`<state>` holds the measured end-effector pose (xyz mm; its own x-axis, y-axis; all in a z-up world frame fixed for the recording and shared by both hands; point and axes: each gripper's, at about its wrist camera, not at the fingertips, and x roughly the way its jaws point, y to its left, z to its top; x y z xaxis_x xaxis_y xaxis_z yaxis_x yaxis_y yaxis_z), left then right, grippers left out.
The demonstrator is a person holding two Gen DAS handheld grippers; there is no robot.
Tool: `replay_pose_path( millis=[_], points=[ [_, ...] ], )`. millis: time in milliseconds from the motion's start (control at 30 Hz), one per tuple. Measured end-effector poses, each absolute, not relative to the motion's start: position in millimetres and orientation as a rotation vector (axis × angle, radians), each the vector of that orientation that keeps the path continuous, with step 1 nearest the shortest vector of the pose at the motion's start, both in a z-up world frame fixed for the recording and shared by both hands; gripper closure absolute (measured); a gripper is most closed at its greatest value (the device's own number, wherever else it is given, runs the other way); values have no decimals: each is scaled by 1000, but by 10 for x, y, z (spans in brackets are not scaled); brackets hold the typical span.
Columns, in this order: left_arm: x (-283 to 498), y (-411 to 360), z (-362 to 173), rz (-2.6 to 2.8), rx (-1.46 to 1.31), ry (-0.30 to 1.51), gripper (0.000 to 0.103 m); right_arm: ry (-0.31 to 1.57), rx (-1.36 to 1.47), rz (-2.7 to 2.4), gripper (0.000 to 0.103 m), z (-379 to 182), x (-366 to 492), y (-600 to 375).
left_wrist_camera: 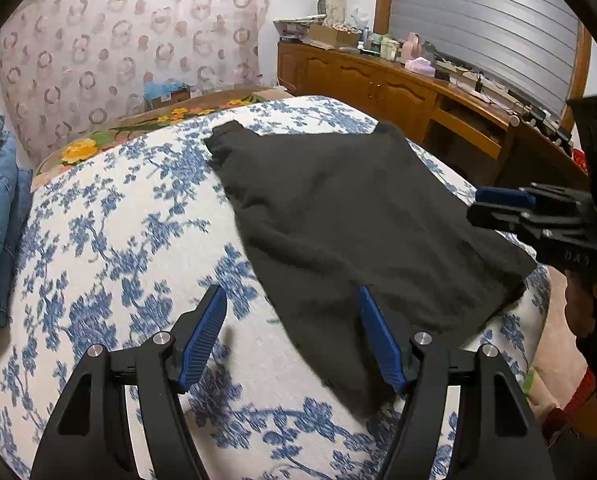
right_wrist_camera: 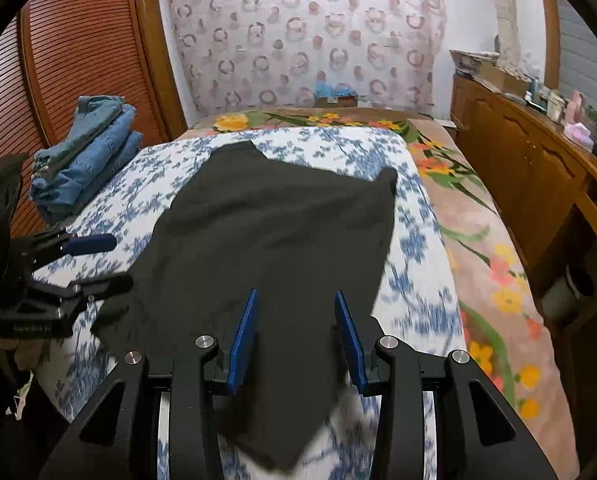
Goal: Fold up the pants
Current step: 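Lower the right gripper to the pant hem and close on it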
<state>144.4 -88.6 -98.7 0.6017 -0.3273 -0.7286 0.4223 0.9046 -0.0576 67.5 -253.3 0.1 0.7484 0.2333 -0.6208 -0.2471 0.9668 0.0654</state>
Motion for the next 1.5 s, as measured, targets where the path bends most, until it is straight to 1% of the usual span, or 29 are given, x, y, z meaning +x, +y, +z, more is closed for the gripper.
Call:
replay_pose_path(
  millis=[267, 300, 333, 367, 567, 1367, 1500],
  points=[
    [1234, -889, -1061, -472, 134, 826, 34, 679, 6, 220, 62, -81, 411, -2668],
    [1228, -884, -1064, -479, 130, 826, 36, 679, 3, 216, 62, -85, 372, -2654],
    [1220, -877, -1063, -489, 120, 826, 44, 684, -2, 215, 62, -101, 364, -2655],
    [1213, -872, -1060, -499, 110, 828, 47, 688, -6, 214, 62, -115, 354, -2643],
    [1188, -889, -1120, -489, 138, 851, 54, 711, -5, 208, 62, -181, 350, -2549],
    [1147, -817, -1129, -464, 155, 838, 54, 701, 18, 218, 62, -218, 234, -2570],
    [1151, -818, -1126, -465, 154, 840, 54, 701, 15, 235, 71, -220, 250, -2548]
  ],
)
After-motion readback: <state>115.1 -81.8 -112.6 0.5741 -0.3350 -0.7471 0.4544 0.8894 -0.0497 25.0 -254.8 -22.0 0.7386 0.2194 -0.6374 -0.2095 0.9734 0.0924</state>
